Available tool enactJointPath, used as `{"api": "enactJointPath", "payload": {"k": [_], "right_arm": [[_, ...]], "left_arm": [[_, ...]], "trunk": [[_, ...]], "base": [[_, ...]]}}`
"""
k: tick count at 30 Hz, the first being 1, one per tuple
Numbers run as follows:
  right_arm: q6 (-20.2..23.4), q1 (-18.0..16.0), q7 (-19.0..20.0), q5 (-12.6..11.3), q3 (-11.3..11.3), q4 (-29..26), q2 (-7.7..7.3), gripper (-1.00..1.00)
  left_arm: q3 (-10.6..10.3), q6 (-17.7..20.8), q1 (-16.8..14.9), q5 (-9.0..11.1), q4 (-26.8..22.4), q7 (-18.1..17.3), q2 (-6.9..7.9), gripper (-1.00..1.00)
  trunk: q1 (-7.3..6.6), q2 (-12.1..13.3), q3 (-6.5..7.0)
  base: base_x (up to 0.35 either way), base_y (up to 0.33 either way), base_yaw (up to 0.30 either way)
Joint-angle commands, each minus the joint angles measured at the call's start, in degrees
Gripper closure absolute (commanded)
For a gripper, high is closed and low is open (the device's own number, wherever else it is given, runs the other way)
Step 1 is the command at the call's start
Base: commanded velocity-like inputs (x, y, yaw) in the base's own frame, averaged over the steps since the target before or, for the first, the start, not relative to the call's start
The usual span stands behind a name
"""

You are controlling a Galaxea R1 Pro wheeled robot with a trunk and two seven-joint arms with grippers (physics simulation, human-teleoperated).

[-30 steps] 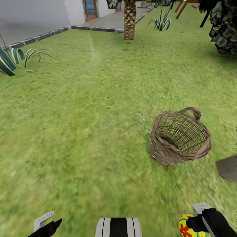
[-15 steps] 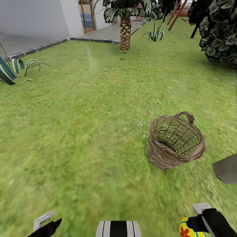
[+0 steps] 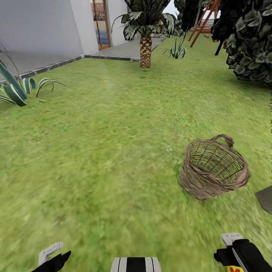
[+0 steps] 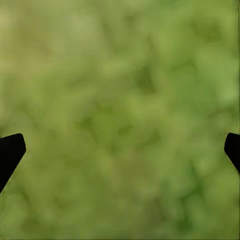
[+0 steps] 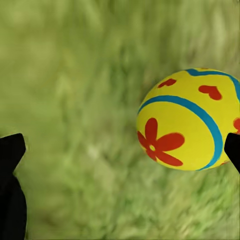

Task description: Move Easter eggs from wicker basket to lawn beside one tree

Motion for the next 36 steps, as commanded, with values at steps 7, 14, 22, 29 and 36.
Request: {"api": "enactJointPath", "payload": {"k": [7,14,22,29,36], "right_arm": [[0.4,0.0,0.5,0.5,-3.0,-0.1,-0.06,-1.0],[0.5,0.0,0.5,0.5,-3.3,-0.1,-0.01,-1.0],[0.5,0.0,0.5,0.6,-3.3,0.0,0.04,-1.0],[0.5,0.0,0.5,0.6,-3.3,0.0,0.04,-1.0],[0.5,0.0,0.5,0.6,-3.3,0.0,0.04,-1.0]], "left_arm": [[0.1,0.6,0.0,0.4,0.0,-0.2,-0.05,-1.0],[0.1,0.7,0.0,0.4,0.0,-0.1,-0.06,-1.0],[0.1,0.7,0.0,0.3,0.9,0.0,-0.06,-1.0],[0.0,0.7,0.0,0.3,2.2,0.0,-0.07,-1.0],[0.0,0.7,0.0,0.3,2.3,0.0,-0.14,-1.0]], "trunk": [[-0.18,0.1,1.75],[-0.36,0.2,3.4],[-0.56,0.3,5.18],[-0.74,0.4,6.73],[-1.23,1.1,8.22]], "base": [[0.205,0.148,-0.25],[0.034,0.019,-0.14],[0.001,0.001,-0.005],[0.0,0.0,0.0],[0.001,0.0,0.0]]}}
